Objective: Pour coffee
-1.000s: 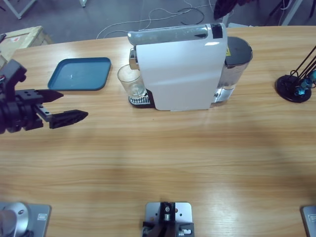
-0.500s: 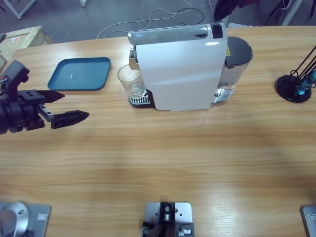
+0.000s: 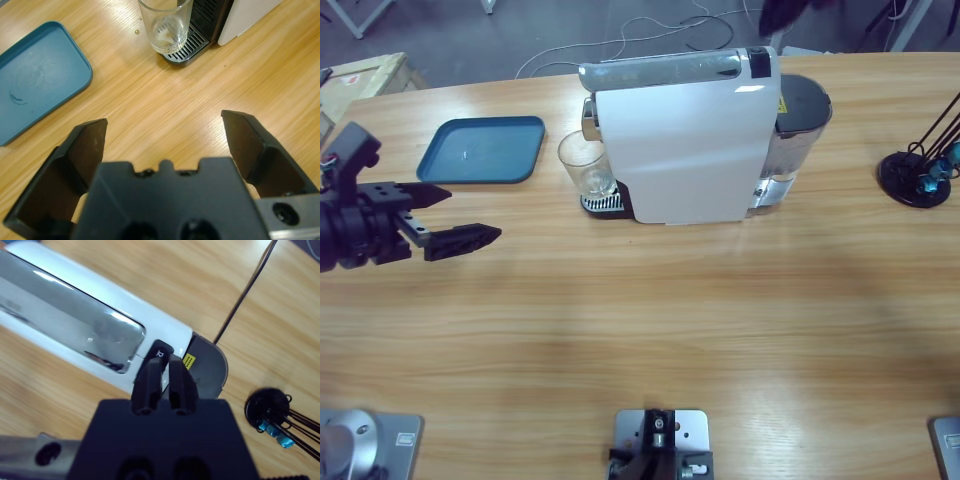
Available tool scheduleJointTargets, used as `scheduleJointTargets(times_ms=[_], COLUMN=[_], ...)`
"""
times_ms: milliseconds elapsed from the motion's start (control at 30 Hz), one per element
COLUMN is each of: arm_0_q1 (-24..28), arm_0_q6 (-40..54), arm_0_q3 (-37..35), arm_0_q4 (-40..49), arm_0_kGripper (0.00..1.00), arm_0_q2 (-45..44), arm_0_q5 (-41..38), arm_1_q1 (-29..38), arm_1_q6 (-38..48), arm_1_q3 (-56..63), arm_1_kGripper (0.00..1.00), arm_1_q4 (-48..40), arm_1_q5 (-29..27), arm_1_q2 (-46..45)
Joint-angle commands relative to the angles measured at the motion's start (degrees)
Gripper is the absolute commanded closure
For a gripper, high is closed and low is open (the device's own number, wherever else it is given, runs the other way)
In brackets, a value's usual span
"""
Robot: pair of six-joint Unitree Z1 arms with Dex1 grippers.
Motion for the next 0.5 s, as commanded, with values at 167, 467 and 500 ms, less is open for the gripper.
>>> scheduleJointTargets(times_ms=[167, 467, 500], arm_0_q1=[-0.53, -0.53, -0.53], arm_0_q6=[0.45, 0.45, 0.45], arm_0_q3=[1.29, 1.36, 1.36], arm_0_q4=[-0.56, -0.56, -0.56], arm_0_kGripper=[0.013, 0.013, 0.013], arm_0_q2=[1.50, 1.73, 1.68], arm_0_q5=[0.47, 0.32, 0.39], arm_1_q1=[3.01, 3.01, 3.01], arm_1_q6=[6.52, 6.52, 6.52], arm_1_q3=[13.34, 13.11, 13.04], arm_1_kGripper=[0.000, 0.000, 0.000], arm_1_q4=[-7.28, -7.55, -7.55], arm_1_q5=[-0.07, -0.07, -0.07], arm_1_q2=[-9.01, -8.81, -8.73])
